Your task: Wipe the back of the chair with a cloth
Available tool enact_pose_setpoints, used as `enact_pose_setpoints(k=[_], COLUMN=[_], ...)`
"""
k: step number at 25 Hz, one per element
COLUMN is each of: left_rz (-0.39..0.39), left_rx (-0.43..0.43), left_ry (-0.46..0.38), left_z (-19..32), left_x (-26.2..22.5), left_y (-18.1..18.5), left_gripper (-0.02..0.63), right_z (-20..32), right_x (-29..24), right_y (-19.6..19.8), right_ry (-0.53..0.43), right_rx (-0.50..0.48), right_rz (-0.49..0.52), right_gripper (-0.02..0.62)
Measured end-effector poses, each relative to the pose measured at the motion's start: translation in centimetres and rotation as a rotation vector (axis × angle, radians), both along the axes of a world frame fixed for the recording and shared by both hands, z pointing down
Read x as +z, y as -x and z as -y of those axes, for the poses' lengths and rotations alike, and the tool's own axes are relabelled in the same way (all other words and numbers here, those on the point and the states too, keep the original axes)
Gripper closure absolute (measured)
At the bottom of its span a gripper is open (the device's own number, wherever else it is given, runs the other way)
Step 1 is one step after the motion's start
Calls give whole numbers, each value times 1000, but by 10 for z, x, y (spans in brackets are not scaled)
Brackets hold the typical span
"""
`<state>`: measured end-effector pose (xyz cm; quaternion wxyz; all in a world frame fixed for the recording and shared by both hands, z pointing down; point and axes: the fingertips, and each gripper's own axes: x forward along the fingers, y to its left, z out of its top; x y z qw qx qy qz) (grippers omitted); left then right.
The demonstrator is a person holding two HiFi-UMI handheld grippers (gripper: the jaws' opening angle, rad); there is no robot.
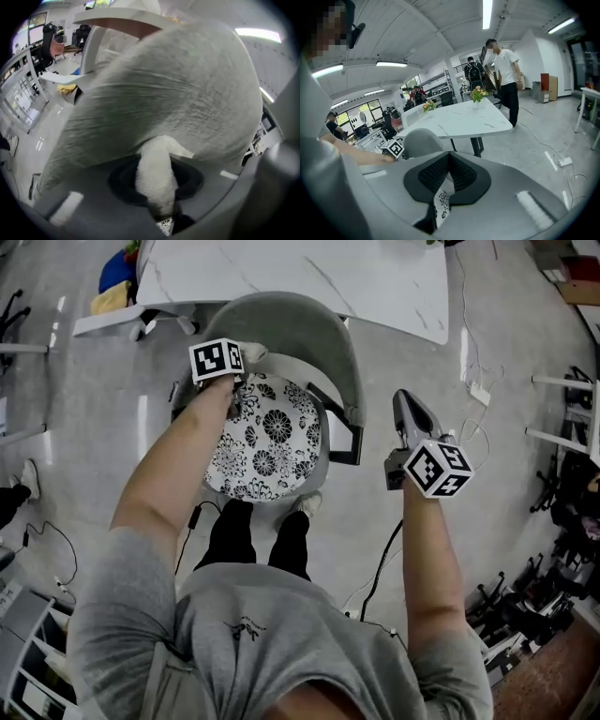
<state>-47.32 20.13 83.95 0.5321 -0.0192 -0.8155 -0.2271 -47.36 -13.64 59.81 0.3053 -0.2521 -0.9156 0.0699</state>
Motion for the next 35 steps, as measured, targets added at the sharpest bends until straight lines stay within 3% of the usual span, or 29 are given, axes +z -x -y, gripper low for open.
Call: enact_pose_setpoints(k=[6,11,19,26,29,33,35], left_rz=[33,60,156,234,231,158,123], left_rx=[183,362,626,854,770,483,350], left_ry=[59,112,185,179,117,3,-14], left_z=[75,140,223,279,263,202,158], left_x=[-10,-15,-34,-41,-44,-28,-16], left_y=[39,49,45,15,7,-15,-30], left_gripper=[468,468,469,469,468,468,468], right_z=[50,82,111,113,106,88,76], right_x=[0,3,4,1,-1,-2,0], right_y=[3,0,-6,-14,-16,-18,-18], right_ry=[2,14,30,26,24,18,15], right_rx=[55,91,108,93,84,62,50], right_rz=[11,10,12,17,19,20,16], right_gripper=[591,591,591,591,591,591,591])
